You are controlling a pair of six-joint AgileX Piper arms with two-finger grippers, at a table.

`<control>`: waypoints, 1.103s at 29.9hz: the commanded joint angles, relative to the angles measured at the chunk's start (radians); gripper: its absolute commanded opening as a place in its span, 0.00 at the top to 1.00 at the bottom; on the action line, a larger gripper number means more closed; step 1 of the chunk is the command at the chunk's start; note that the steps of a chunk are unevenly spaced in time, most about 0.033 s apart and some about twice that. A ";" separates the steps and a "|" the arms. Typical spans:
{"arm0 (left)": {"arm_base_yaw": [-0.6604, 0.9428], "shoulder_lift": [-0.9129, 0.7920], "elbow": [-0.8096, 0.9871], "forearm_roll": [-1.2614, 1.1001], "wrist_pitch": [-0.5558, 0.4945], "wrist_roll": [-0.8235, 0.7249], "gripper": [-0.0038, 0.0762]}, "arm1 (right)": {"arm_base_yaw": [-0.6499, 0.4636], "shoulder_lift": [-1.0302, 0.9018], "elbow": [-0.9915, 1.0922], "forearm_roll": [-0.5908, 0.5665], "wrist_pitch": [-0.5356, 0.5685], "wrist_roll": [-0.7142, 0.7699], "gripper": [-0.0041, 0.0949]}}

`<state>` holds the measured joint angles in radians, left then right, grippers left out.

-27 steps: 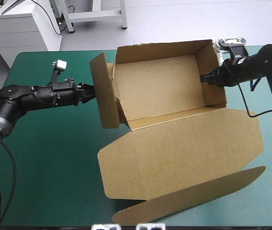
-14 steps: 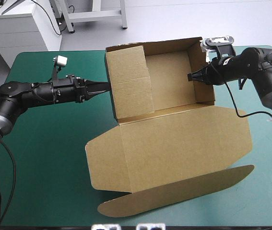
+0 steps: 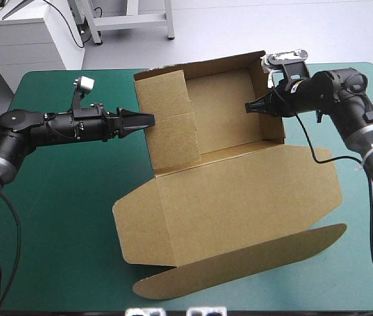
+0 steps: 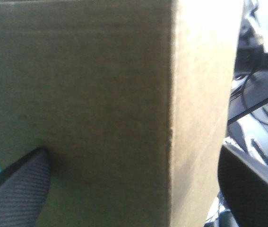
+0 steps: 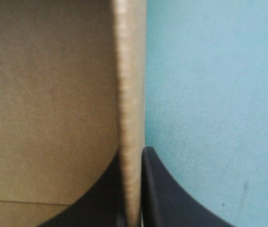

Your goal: Fold the box

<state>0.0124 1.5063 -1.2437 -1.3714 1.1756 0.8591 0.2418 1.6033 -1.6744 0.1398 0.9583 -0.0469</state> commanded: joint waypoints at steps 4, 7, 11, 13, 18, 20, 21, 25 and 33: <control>-0.132 -0.039 -0.199 0.294 -0.106 -0.301 0.10 | 0.031 -0.034 -0.031 0.030 -0.082 0.066 0.97; -0.217 -0.039 -0.297 0.576 -0.178 -0.524 0.13 | 0.031 -0.034 -0.031 0.037 -0.084 0.090 0.97; -0.327 -0.039 -0.373 0.925 -0.237 -0.763 0.18 | 0.031 -0.034 -0.031 0.044 -0.084 0.110 0.97; -0.375 -0.039 -0.385 1.055 -0.261 -0.869 0.20 | 0.031 -0.034 -0.031 0.058 -0.084 0.110 0.97; -0.478 -0.032 -0.387 1.365 -0.263 -1.103 0.22 | 0.031 -0.034 -0.031 0.089 -0.090 0.118 0.97; -0.501 -0.026 -0.387 1.458 -0.268 -1.166 0.22 | 0.031 -0.034 -0.031 0.096 -0.090 0.118 0.97; -0.512 -0.026 -0.387 1.502 -0.270 -1.197 0.22 | 0.031 -0.034 -0.031 0.102 -0.090 0.118 0.97; -0.527 -0.024 -0.387 1.567 -0.286 -1.262 0.40 | 0.031 -0.034 -0.031 0.099 -0.090 0.116 0.97; -0.527 -0.024 -0.387 1.519 -0.317 -1.204 0.95 | 0.031 -0.034 -0.031 0.082 -0.090 0.116 0.97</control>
<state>-0.5078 1.5240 -1.5996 0.1798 0.9247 -0.3827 0.2733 1.6131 -1.6735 0.2060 0.9362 0.0837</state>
